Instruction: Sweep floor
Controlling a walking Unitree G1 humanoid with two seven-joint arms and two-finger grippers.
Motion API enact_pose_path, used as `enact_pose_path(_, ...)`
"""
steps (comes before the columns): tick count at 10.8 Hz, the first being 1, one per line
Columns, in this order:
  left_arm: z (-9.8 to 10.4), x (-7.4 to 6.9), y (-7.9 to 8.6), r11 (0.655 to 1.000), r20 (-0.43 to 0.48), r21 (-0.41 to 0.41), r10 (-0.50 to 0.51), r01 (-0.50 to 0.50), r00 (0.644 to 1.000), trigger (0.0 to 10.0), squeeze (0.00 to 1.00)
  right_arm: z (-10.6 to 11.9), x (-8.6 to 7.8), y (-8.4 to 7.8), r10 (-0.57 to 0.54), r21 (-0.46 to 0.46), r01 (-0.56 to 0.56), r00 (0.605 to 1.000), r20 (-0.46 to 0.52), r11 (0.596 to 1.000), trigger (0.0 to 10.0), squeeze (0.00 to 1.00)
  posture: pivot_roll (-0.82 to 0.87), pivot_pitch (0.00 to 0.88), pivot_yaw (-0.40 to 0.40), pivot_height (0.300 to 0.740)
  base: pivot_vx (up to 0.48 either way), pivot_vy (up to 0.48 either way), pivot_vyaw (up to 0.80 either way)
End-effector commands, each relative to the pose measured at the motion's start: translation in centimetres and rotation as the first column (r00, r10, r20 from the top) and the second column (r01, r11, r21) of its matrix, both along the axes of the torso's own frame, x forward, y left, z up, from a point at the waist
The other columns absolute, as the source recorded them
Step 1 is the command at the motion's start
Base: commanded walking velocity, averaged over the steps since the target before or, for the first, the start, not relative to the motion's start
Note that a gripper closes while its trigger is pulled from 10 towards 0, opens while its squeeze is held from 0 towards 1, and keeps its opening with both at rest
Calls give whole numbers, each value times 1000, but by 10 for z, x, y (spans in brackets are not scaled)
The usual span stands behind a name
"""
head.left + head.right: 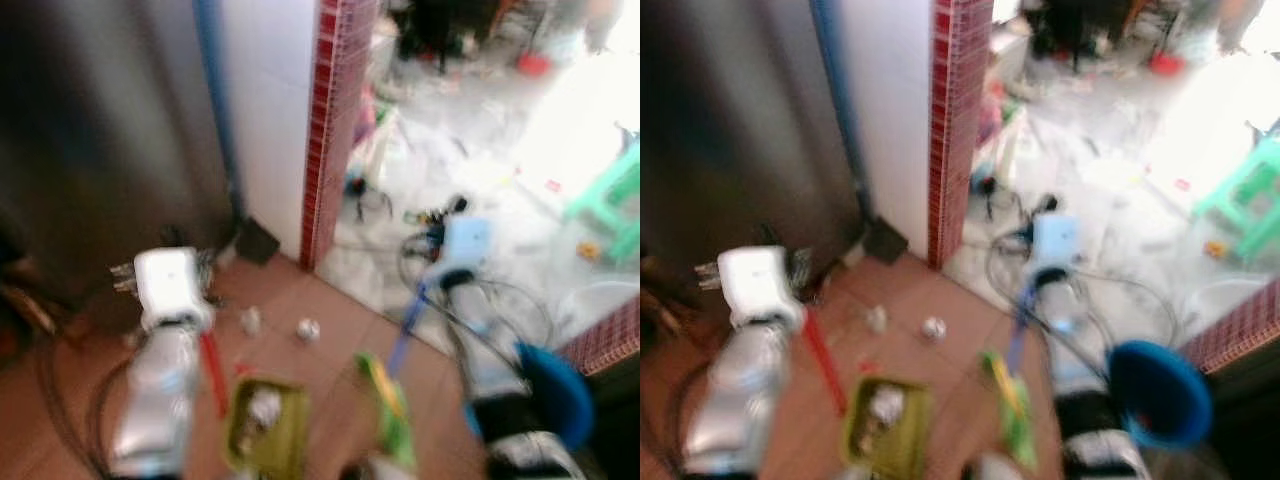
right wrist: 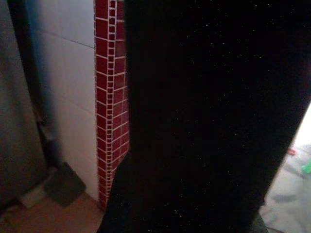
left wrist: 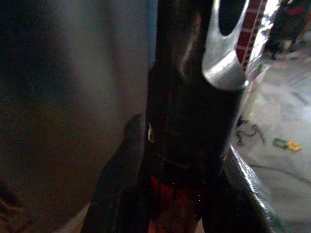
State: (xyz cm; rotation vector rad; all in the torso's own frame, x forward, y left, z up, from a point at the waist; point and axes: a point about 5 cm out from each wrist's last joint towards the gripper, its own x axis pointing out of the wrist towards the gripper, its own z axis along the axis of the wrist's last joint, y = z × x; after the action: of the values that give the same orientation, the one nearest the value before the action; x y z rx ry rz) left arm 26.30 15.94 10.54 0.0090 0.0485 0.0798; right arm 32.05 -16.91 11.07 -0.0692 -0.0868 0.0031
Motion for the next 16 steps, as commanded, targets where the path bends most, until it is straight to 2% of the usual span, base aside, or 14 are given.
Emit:
enact_pose_path(1, 15, 2, 0, 1000, 65, -22, -5, 6, 998, 10000, 0, 7, 3, 4, 9, -8, -9, 1000, 29, 1000, 10000, 0, -38, 0, -26, 740, 0, 311, 0)
enact_pose_path(4, 15, 2, 1, 1000, 59, -26, 0, 1, 998, 10000, 0, 2, 0, 3, 11, -11, -11, 1000, 13, 1000, 10000, 0, -37, 0, -33, 740, 0, 320, 0)
enact_pose_path(10, 16, 4, 1, 1000, 57, -21, -5, 6, 998, 10000, 0, 4, 2, 7, 26, -7, -26, 999, 19, 1000, 10000, 0, -31, 0, -29, 740, 0, 386, -723)
enact_pose_path(13, 19, 5, 1, 1000, 63, -14, -9, 10, 998, 10000, 0, 5, 2, 5, 21, -12, -21, 1000, 22, 1000, 10000, 0, -37, 0, -26, 740, 0, 90, -165)
enact_pose_path(14, 25, 7, 0, 1000, 92, -18, -15, 17, 996, 10000, 0, 8, 3, 3, 13, -19, -12, 1000, 27, 1000, 10000, 0, -40, 0, -26, 740, 0, 0, -800)
enact_pose_path(16, 26, 10, 5, 995, 85, -98, 15, -6, 996, 10000, 0, 10, 4, -2, 0, -35, 1, 1000, 28, 999, 10000, 0, -43, 0, -25, 740, 0, 0, -800)
